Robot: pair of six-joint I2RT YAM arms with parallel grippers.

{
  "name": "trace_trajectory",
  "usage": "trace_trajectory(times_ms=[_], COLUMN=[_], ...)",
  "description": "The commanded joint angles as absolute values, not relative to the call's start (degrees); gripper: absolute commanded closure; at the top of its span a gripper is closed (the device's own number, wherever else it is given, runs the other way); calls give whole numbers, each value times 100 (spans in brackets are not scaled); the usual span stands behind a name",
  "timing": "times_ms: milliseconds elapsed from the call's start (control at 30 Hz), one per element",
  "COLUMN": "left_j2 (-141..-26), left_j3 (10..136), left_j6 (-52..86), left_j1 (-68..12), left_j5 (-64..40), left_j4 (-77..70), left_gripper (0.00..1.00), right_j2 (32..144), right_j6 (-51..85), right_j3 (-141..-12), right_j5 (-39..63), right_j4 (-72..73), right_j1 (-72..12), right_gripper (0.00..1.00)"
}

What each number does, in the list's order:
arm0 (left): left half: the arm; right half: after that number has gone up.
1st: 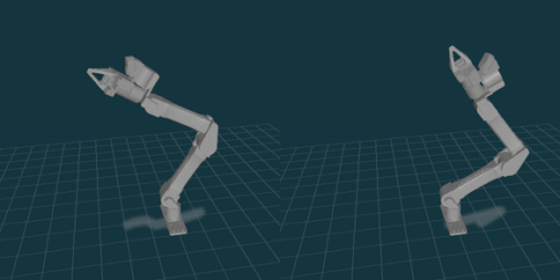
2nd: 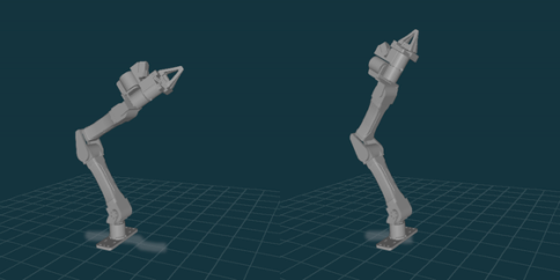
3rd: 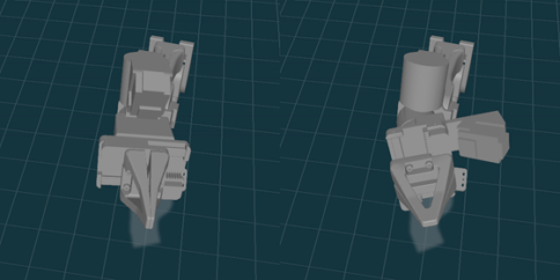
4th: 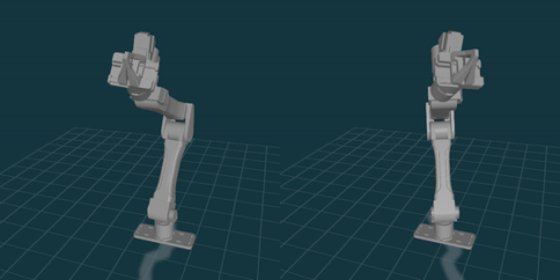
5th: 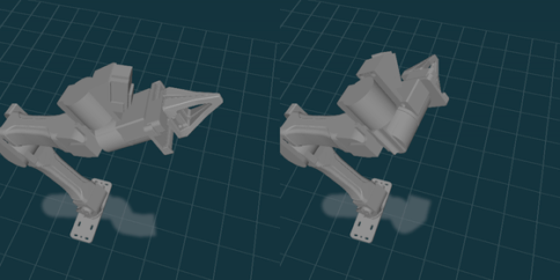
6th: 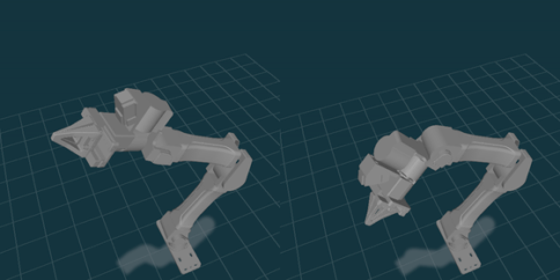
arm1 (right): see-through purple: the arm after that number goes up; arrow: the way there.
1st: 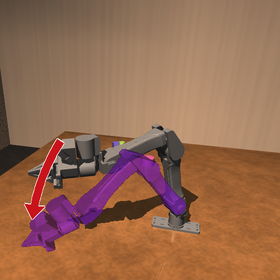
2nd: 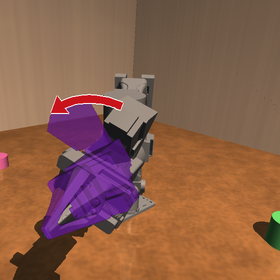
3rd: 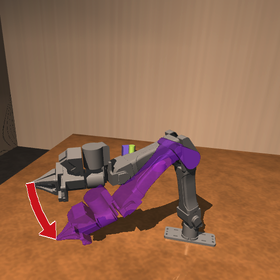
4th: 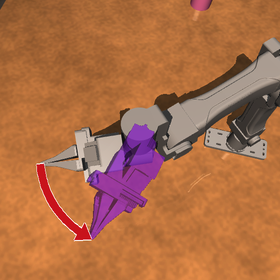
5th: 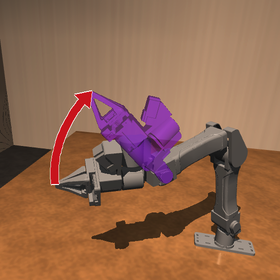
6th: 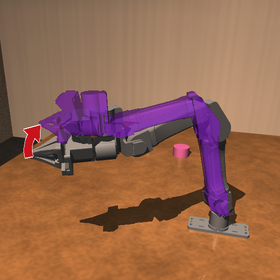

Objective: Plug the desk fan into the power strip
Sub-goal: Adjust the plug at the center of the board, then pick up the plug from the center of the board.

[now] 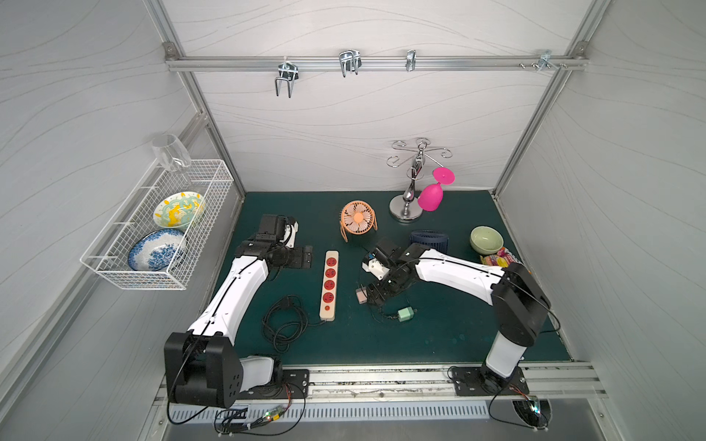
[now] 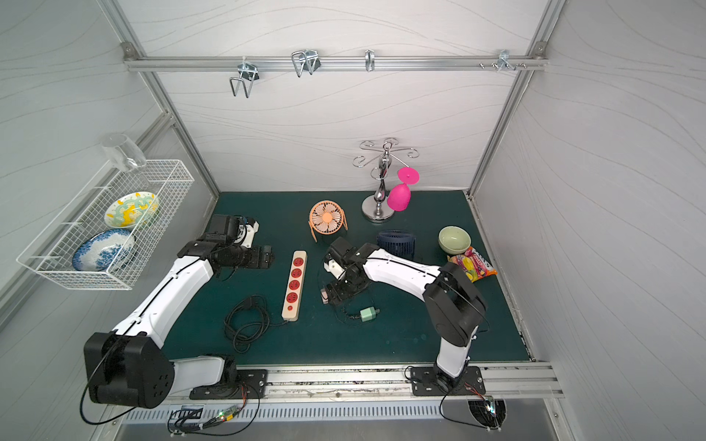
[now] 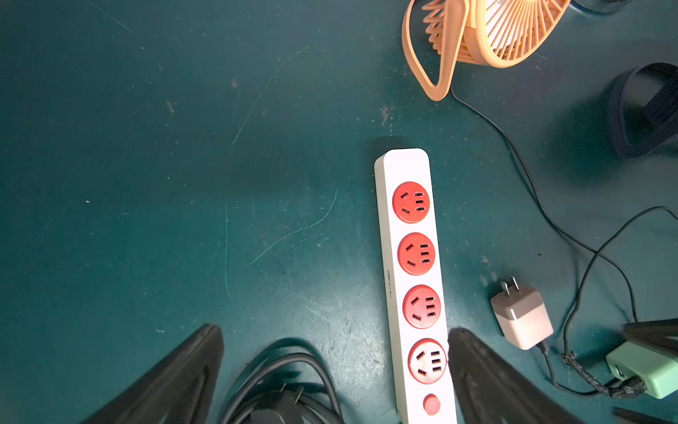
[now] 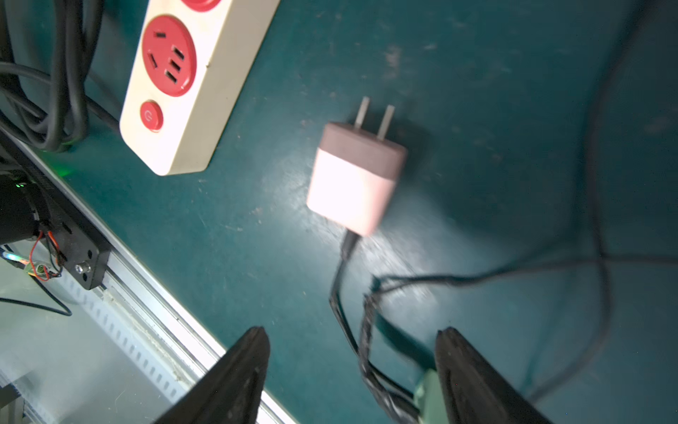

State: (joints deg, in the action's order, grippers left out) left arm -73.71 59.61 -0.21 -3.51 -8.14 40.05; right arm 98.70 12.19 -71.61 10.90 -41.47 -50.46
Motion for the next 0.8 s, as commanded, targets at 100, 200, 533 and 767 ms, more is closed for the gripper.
trace_trajectory(times_ms=[100,200,533,767], left_j2=[-7303,-7295,-7215,-7186], left_j3=[6033,6116,5983,6034], left_j6=[14,14,23,28], left_j1=[-312,-263,-246,-249], left_j5=[-993,-964,-1087,-1108], left_j4=[3921,4033,3927,3999], left_gripper=[0,0,0,0], right_j2=[9012,8849,8060,8548], right_j6=[1045,586,-1978,-2900], right_j3=[-6544,-6546,-6249,-6146], right_j5=[707,649,506,144], right_j4=[-4791,-5229,-5002,-5567], right_j1=[-4791,-4802,-5043,-5089], right_gripper=[22,20,15,18])
